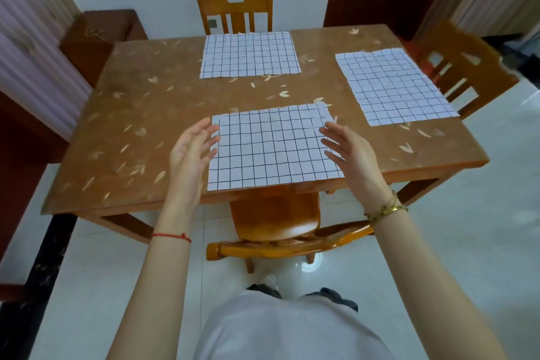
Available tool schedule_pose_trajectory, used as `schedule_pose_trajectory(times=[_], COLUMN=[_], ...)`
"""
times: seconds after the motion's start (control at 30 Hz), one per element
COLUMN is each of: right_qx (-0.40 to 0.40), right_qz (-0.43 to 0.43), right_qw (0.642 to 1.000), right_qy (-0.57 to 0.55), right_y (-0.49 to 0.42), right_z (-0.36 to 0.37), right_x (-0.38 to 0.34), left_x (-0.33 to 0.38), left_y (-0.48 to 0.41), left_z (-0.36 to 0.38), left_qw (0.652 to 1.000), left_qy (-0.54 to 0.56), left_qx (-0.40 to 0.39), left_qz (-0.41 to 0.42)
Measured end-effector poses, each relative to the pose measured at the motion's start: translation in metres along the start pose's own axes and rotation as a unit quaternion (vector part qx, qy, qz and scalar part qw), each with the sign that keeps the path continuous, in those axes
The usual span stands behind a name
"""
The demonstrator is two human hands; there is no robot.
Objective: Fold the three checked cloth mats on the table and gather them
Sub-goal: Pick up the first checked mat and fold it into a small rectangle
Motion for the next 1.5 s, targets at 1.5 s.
schedule_pose_trajectory(times=[1.5], right_qx=[-0.073], right_qz=[0.183], right_qw=[0.972], right_qy=[0.129], right_y=[-0.218], right_z=[-0.015], right_x=[0.092], left_x=[-0.186], left_y=[-0.156], left_z=[-0.04], left_qw=[0.945], left_qy=[-0.176], left_qx=[0.183], left_qz=[-0.208])
Point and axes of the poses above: each hand's wrist, its own y-axis away from the middle knuckle, its own z-axis out of the palm, x = y × z, the point moved 4 cm from there along -y, towards the middle knuckle, and after that the axes turned 7 degrees about -x, right-handed, at the moved point
